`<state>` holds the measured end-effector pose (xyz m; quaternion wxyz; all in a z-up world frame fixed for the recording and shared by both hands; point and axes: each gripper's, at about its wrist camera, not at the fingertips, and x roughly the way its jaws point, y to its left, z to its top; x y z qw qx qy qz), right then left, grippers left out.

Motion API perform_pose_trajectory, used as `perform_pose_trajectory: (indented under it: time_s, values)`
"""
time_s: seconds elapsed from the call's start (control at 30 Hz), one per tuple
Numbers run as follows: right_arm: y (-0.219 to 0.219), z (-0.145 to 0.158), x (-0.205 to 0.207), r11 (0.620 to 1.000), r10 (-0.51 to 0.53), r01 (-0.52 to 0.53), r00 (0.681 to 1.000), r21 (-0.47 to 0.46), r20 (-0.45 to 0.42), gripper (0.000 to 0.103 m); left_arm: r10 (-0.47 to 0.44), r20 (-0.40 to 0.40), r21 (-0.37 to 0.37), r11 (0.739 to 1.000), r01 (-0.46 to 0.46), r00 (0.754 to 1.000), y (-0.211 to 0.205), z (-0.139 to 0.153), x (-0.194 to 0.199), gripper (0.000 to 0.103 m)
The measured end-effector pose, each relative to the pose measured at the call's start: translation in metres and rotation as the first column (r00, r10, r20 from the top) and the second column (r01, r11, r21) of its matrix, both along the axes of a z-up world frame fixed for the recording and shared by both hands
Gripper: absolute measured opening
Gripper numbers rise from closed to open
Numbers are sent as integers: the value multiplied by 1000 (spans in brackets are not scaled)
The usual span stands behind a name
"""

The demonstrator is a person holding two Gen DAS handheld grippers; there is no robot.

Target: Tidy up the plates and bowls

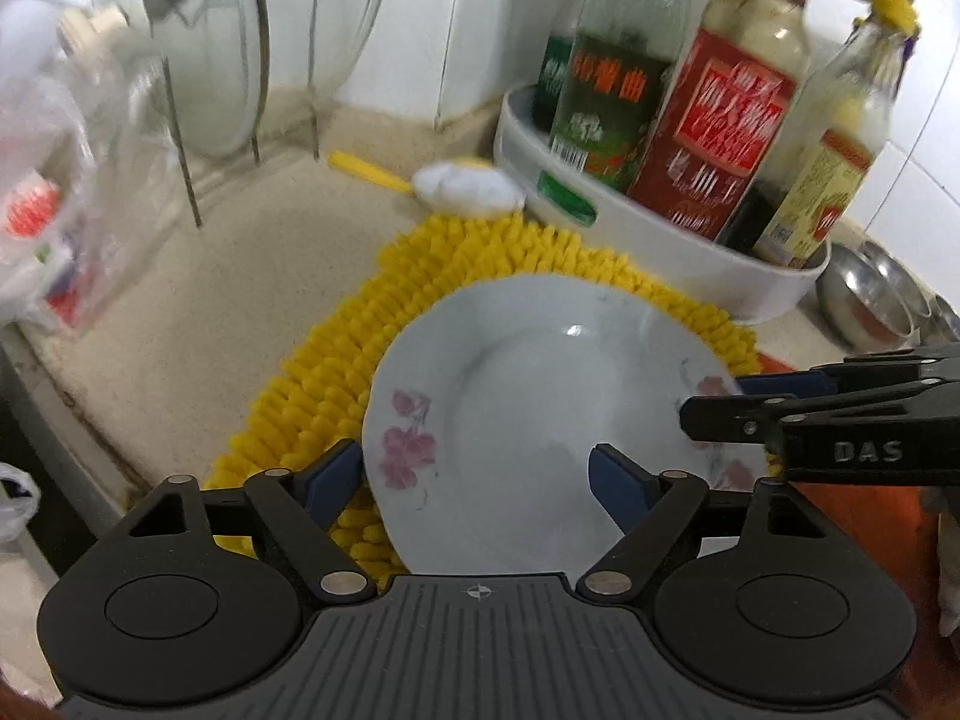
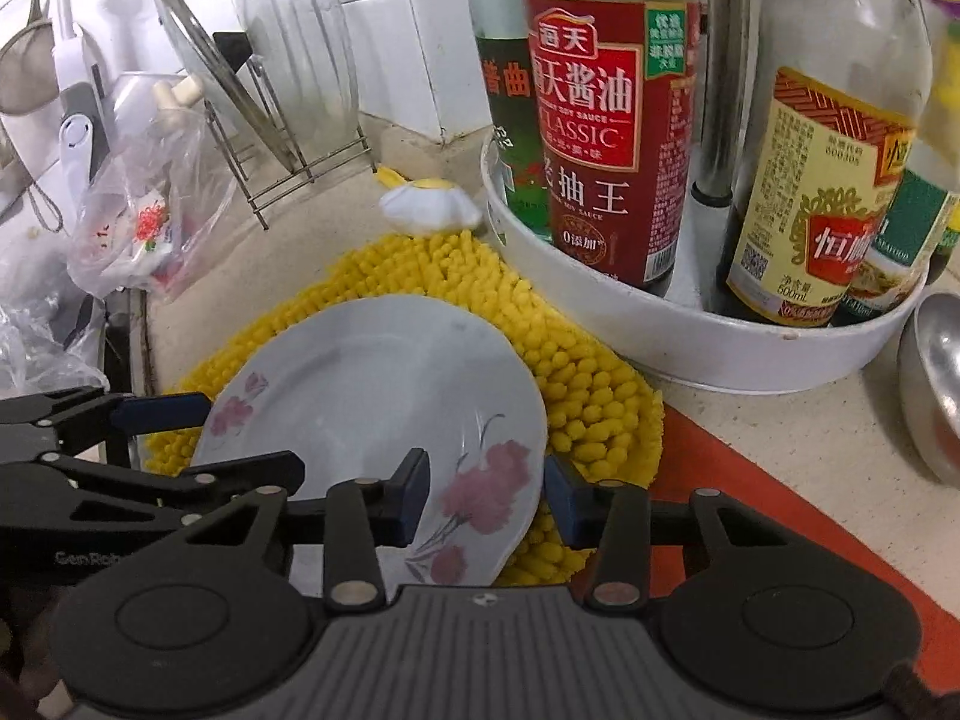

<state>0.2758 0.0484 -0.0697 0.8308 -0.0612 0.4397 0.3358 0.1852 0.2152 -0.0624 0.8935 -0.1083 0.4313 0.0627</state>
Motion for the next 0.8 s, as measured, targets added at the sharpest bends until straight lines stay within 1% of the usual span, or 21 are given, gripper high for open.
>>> perform_pose_trajectory:
  time_s: [0.03,0.07,0.1,0.27,0.43,0.53,0.63,0.73,0.8]
  values:
    - [0,-4,3,1000,5,-4,1000,22,-22,39,2,-11,-20,1000,-2,1000,4,-4,2,86]
    - [-2,-7,6,1000,-2,3,999,31,-46,38,7,0,-32,999,-7,1000,6,-4,1,85]
    - [-4,-8,6,999,-5,7,999,49,-51,38,-2,1,-39,999,2,1000,7,-3,2,85]
    - [-2,-7,5,999,-19,21,999,47,-45,37,-22,-14,-16,1000,22,1000,1,-1,6,84]
    - [-5,-6,6,997,-41,44,997,59,-58,36,-16,-16,-36,999,15,1000,3,4,4,83]
    - [-10,-2,2,996,-47,50,998,69,-49,36,-17,-15,-39,999,16,1000,-2,6,1,83]
    - [-20,0,-3,995,-68,71,996,69,-49,36,-46,-13,-42,998,46,999,-11,8,-3,83]
    - [-28,-5,-8,994,-92,96,993,53,-74,35,-89,-15,-19,996,89,996,-20,5,-3,83]
    - [-34,-12,-10,993,-100,106,990,54,-99,35,-101,-10,-11,995,100,995,-21,4,-3,84]
